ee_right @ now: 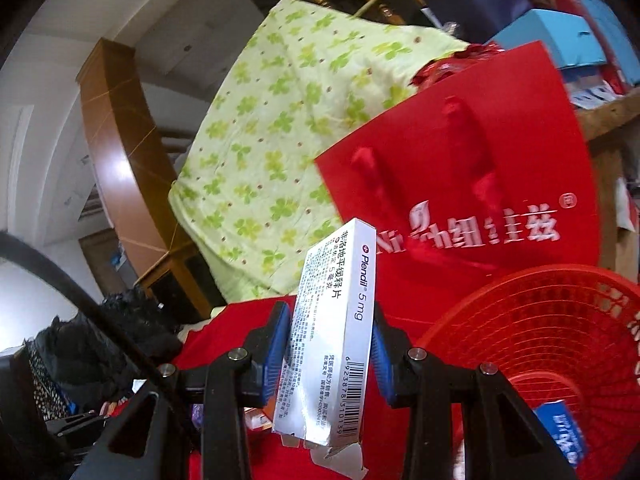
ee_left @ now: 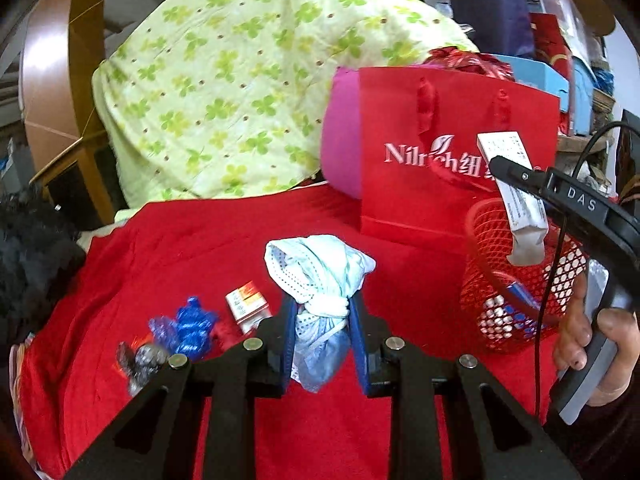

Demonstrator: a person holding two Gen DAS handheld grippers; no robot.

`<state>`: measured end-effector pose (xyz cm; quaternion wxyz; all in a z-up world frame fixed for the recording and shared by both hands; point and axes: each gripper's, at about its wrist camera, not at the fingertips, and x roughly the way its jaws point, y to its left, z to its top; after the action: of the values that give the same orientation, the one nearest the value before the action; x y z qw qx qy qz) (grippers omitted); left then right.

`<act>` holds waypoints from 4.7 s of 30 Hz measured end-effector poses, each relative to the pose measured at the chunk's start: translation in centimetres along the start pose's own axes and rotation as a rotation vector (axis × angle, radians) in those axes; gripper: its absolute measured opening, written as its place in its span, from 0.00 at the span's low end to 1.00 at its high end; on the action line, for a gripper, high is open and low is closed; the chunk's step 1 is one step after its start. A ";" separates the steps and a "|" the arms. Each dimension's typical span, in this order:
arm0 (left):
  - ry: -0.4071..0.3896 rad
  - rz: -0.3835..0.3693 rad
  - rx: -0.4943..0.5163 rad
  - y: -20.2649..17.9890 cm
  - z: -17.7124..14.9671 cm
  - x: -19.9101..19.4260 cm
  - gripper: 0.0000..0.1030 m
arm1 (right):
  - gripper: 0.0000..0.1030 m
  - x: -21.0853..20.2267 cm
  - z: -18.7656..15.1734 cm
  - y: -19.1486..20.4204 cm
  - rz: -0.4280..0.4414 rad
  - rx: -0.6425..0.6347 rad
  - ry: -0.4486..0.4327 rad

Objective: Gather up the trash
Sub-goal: 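Carry the mask and the white box with both tools over the red basket, then open both tools to drop the mask and white box into the basket, then move both tools back over the remaining trash on the blanket, then grasp the red plastic scrap with the right tool while the left tool grasps the black bags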

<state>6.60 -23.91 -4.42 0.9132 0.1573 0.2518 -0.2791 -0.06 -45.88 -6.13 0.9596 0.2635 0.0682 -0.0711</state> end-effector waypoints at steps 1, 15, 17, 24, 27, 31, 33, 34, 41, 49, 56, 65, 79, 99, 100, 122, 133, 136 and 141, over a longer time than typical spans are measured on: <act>-0.003 -0.004 0.007 -0.5 0.3 0.0 0.26 | 0.40 -0.4 0.2 -0.5 -0.008 0.006 -0.009; -0.030 -0.122 0.089 -7.9 3.5 0.7 0.26 | 0.40 -5.0 1.9 -7.4 -0.106 0.096 -0.087; -0.033 -0.165 0.087 -8.9 3.8 0.8 0.26 | 0.40 -5.6 2.0 -8.2 -0.116 0.107 -0.096; -0.037 -0.302 0.096 -12.9 4.3 1.5 0.26 | 0.41 -7.5 2.5 -11.1 -0.146 0.170 -0.125; -0.014 -0.350 0.088 -14.3 4.6 2.5 0.28 | 0.42 -7.9 2.6 -11.9 -0.153 0.186 -0.132; 0.020 -0.386 0.061 -15.5 4.9 4.1 0.39 | 0.42 -8.3 2.5 -12.1 -0.154 0.201 -0.138; 0.033 -0.387 0.055 -15.8 4.7 4.6 0.57 | 0.69 -8.3 2.6 -12.3 -0.155 0.210 -0.137; 0.034 -0.381 0.053 -15.9 4.6 4.8 0.59 | 0.72 -8.4 2.7 -12.3 -0.155 0.218 -0.142; 0.049 -0.352 0.045 -14.0 3.0 4.7 0.59 | 0.73 -8.4 2.8 -11.7 -0.143 0.220 -0.161; 0.062 -0.236 0.019 -9.0 -0.1 3.5 0.62 | 0.73 -6.8 2.5 -8.4 -0.092 0.166 -0.157; 0.055 -0.074 -0.029 -3.7 -1.4 2.0 0.62 | 0.73 -4.3 1.8 -2.8 -0.001 0.061 -0.134; 0.031 0.116 -0.070 2.0 -2.9 -0.1 0.68 | 0.73 -0.2 -0.5 3.5 0.065 -0.028 -0.064; 0.191 0.362 -0.267 14.4 -10.6 1.2 0.70 | 0.73 5.4 -3.7 7.4 0.075 -0.015 0.088; 0.192 0.425 -0.359 20.0 -13.3 0.8 0.70 | 0.73 10.3 -9.1 13.5 0.118 -0.159 0.266; 0.190 0.425 -0.360 20.1 -13.3 0.8 0.70 | 0.73 10.5 -9.3 13.6 0.117 -0.162 0.272; 0.259 0.426 -0.469 24.9 -17.9 3.5 0.70 | 0.73 19.1 -17.7 14.7 0.108 -0.139 0.639; 0.240 0.324 -0.468 26.1 -17.4 5.7 0.70 | 0.41 23.7 -23.3 16.0 0.012 -0.285 0.759; 0.221 0.293 -0.415 25.9 -16.1 7.4 0.70 | 0.33 23.5 -23.7 16.2 -0.012 -0.317 0.758; 0.222 0.191 -0.343 25.4 -14.3 10.7 0.70 | 0.32 22.3 -22.4 16.3 0.020 -0.302 0.745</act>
<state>23.94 -2.27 -18.31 0.9156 0.0528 0.3783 -0.1255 22.51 -22.64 -20.91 0.8978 0.1279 0.4186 0.0496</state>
